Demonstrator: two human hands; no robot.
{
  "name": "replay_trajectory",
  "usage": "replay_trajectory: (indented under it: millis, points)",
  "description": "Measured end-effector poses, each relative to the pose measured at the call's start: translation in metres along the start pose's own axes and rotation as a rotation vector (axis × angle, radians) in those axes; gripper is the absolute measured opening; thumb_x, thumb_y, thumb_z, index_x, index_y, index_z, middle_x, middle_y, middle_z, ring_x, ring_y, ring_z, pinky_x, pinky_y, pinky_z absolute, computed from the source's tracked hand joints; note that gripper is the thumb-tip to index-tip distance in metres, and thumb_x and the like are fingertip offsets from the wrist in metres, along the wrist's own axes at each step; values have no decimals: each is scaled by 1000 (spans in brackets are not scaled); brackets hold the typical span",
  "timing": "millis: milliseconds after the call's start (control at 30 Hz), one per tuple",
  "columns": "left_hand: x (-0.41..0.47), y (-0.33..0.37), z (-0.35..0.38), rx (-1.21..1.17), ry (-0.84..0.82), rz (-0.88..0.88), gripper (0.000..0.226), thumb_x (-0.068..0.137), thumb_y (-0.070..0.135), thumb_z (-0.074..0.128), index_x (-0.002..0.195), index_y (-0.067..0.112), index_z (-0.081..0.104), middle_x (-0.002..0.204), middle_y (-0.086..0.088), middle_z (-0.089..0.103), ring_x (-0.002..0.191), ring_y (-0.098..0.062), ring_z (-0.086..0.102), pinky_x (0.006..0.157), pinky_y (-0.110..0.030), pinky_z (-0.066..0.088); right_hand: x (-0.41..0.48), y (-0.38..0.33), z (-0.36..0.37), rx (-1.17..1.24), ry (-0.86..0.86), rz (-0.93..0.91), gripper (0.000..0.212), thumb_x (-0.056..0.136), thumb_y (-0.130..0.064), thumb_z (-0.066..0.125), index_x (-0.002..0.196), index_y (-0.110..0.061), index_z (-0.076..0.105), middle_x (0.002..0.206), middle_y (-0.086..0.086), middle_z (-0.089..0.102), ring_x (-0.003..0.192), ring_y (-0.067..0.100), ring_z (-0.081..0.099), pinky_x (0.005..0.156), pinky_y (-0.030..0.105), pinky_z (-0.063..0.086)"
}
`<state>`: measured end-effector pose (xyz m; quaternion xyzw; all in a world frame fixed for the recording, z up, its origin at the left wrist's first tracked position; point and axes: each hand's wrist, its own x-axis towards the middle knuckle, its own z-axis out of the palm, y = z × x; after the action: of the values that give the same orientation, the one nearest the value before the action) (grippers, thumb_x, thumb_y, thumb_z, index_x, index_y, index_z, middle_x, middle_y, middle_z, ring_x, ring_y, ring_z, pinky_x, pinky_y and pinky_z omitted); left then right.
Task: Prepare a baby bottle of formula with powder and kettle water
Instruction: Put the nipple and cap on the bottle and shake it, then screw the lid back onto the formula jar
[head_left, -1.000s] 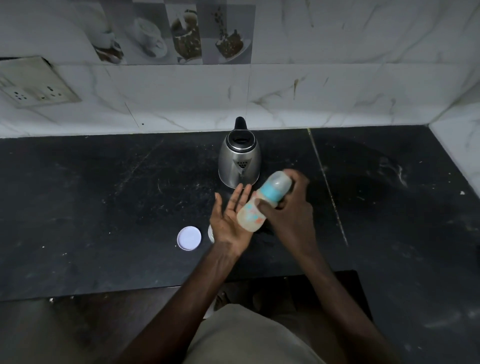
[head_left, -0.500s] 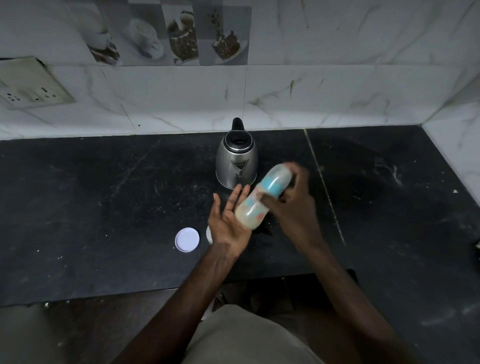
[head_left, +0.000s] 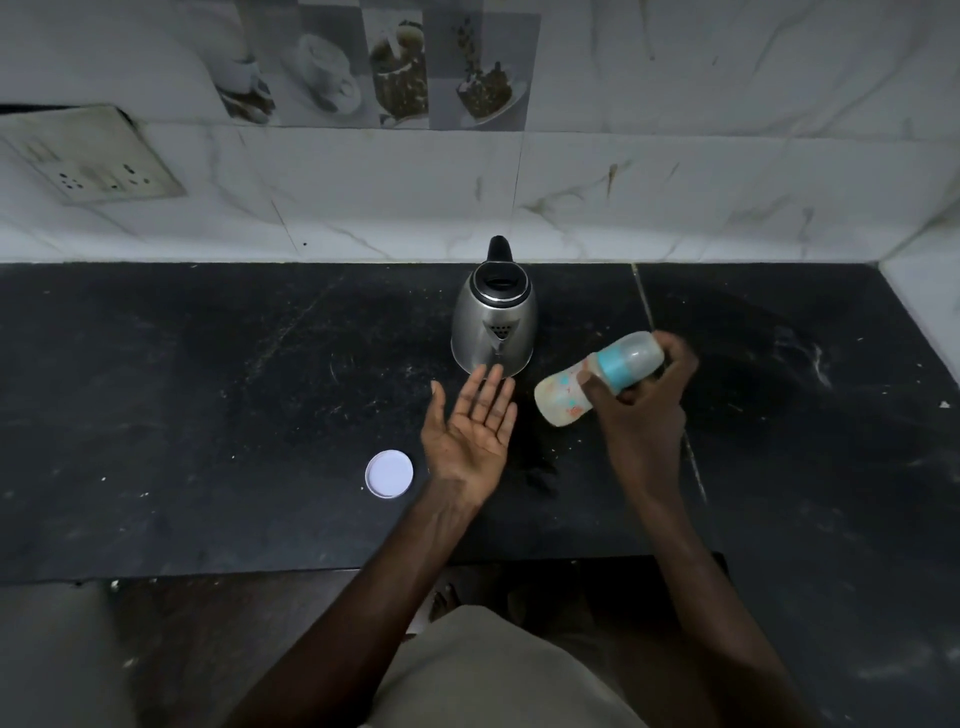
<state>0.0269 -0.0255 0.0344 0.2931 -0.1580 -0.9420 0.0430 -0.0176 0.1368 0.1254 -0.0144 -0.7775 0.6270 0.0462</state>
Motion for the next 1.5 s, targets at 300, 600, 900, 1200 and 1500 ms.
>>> replay_trajectory:
  millis: [300, 600, 900, 1200, 1500]
  points:
    - [4, 25, -7, -22, 19, 106, 68, 104, 59, 47, 147, 9, 58, 144, -13, 65, 137, -31, 61, 123, -42, 38, -16, 94, 12, -471, -285, 129, 94, 79, -23, 87, 150, -37, 27, 134, 4, 63, 120, 27, 65, 100, 43, 54]
    - [1, 26, -11, 19, 9, 129, 64, 105, 57, 48, 144, 8, 59, 143, -12, 67, 135, -30, 62, 119, -42, 42, -23, 134, 28, -622, -415, 99, 93, 81, -28, 85, 153, -31, 26, 138, 8, 62, 122, 28, 63, 99, 44, 55]
    - [14, 51, -44, 665, 208, 365, 30, 108, 18, 52, 130, 6, 70, 132, -7, 73, 115, -6, 71, 111, -31, 48, -38, 145, 34, -682, -403, 107, 90, 81, -34, 84, 153, -30, 29, 139, 6, 62, 120, 28, 64, 94, 41, 54]
    - [39, 80, -128, 1922, 449, 135, 73, 87, 6, 63, 156, 20, 47, 161, -18, 42, 149, -43, 35, 122, -50, 34, -37, 143, 23, -556, -386, 112, 107, 76, -7, 81, 161, -32, 21, 156, 5, 43, 139, 22, 50, 109, 41, 48]
    - [33, 58, -139, 2155, 475, 26, 89, 83, 28, 83, 160, 27, 38, 169, -10, 20, 154, -39, 19, 115, -56, 41, -29, 99, 14, -235, -109, 168, 93, 79, 7, 69, 156, -27, 31, 141, -1, 56, 120, 13, 60, 100, 37, 54]
